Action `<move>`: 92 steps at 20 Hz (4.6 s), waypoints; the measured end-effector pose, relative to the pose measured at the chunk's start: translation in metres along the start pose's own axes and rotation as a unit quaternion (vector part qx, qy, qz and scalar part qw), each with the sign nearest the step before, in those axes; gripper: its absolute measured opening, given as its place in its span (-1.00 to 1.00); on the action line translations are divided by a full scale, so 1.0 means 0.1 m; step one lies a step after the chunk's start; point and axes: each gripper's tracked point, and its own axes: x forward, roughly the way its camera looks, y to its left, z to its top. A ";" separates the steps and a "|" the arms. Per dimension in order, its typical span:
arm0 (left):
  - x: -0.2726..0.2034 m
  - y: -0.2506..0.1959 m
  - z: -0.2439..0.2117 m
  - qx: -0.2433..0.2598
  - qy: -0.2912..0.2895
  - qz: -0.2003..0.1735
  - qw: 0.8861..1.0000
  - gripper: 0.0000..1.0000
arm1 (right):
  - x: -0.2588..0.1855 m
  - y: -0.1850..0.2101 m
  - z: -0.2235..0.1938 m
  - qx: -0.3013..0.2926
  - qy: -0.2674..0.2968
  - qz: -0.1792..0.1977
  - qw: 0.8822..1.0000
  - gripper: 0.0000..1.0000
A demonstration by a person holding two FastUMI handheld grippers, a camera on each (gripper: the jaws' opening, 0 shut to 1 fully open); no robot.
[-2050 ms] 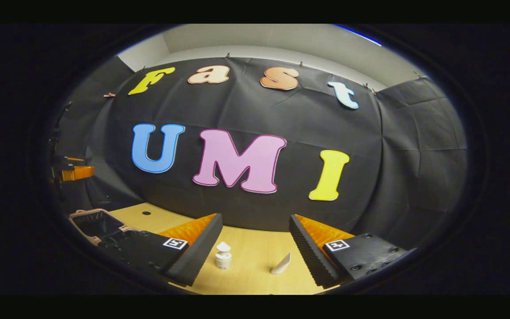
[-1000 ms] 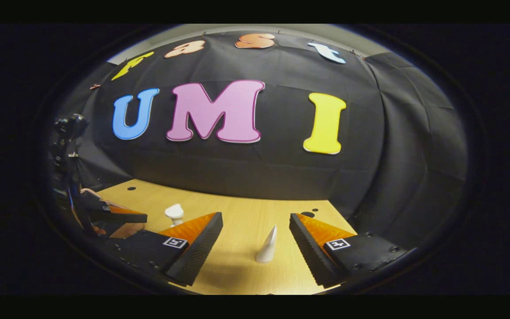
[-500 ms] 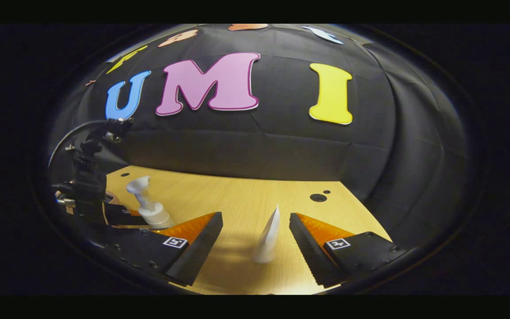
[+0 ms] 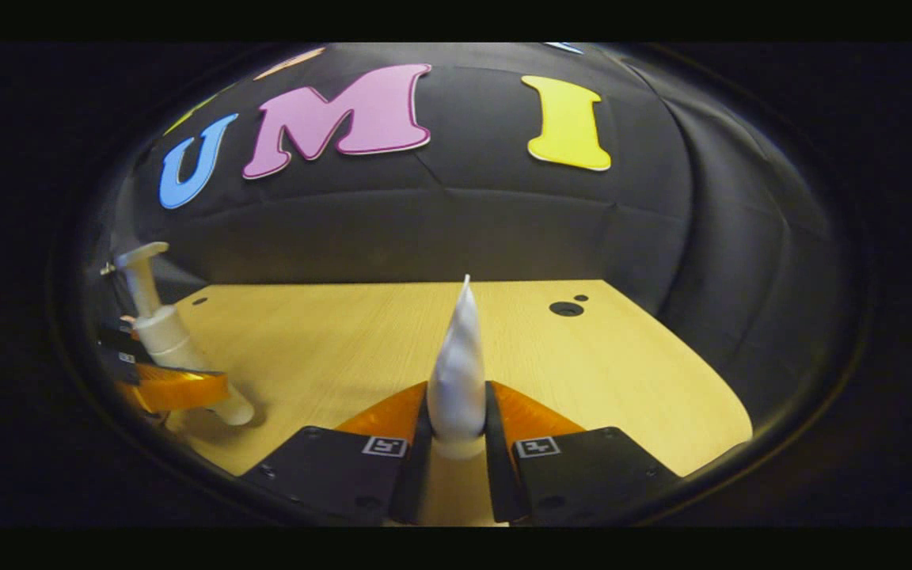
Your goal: First open the suitcase, pack the skin care products into it, and then close the suitcase.
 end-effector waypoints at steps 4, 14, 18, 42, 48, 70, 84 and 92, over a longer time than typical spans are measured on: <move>-0.93 0.62 -0.03 -0.036 0.042 -0.002 0.998 0.15 | -0.32 0.03 0.20 0.002 -0.008 -0.002 1.000 -0.34; -1.76 1.94 -1.57 -0.092 0.361 0.005 0.928 0.17 | -1.34 0.78 0.91 -0.008 -0.066 0.085 0.994 -0.39; -1.76 2.16 -1.99 -0.090 0.433 -0.005 0.897 0.16 | -1.69 1.07 0.94 -0.013 -0.069 0.107 0.992 -0.39; -3.05 3.76 -1.25 -0.173 0.112 0.065 0.976 0.84 | -1.86 4.05 -0.61 0.037 0.299 0.274 0.913 -0.39; -3.59 4.75 -1.83 -0.260 0.128 0.143 0.946 0.84 | -1.72 4.23 -1.32 0.034 0.417 0.178 0.891 -0.24; -2.82 6.25 -2.56 -0.394 0.249 0.207 0.860 0.89 | -2.12 4.15 0.19 0.144 0.215 0.280 0.925 0.94; -2.87 6.01 -2.22 -0.348 0.214 0.128 0.904 -0.85 | -2.21 3.81 0.28 0.103 0.172 0.267 0.943 0.93; -3.58 5.42 -0.90 -0.277 0.099 0.066 0.954 -0.88 | -2.31 3.86 0.48 0.102 0.154 0.294 0.938 0.94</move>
